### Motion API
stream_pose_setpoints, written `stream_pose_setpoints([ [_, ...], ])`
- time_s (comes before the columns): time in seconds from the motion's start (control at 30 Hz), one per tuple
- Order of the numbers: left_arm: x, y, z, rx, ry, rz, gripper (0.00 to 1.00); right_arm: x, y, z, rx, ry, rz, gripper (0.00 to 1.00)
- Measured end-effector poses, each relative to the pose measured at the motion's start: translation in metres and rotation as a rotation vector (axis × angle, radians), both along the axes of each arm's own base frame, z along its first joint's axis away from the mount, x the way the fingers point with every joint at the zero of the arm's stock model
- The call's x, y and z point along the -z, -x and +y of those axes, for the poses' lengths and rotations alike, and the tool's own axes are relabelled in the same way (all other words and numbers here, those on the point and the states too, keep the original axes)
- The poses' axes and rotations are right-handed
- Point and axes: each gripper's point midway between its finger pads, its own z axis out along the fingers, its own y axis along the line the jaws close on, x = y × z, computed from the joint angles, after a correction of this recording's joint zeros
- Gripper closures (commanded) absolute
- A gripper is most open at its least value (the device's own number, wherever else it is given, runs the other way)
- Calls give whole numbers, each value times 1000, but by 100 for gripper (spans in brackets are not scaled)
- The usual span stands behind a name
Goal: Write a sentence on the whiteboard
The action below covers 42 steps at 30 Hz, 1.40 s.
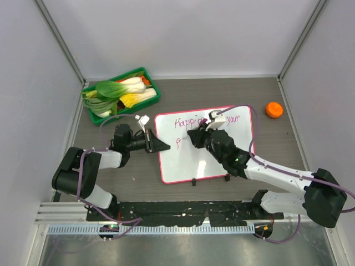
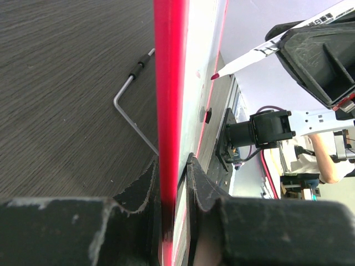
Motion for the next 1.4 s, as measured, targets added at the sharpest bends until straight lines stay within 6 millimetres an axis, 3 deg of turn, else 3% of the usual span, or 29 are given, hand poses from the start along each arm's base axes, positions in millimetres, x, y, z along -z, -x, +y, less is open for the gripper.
stream_pose_setpoints([
  [0.87,1,0,0,-2,-2,4,100,7,-6,4,13,8,5,99],
  [1.4,1,0,0,-1,-2,3,100,15,3,9,-33,-7,36,99],
])
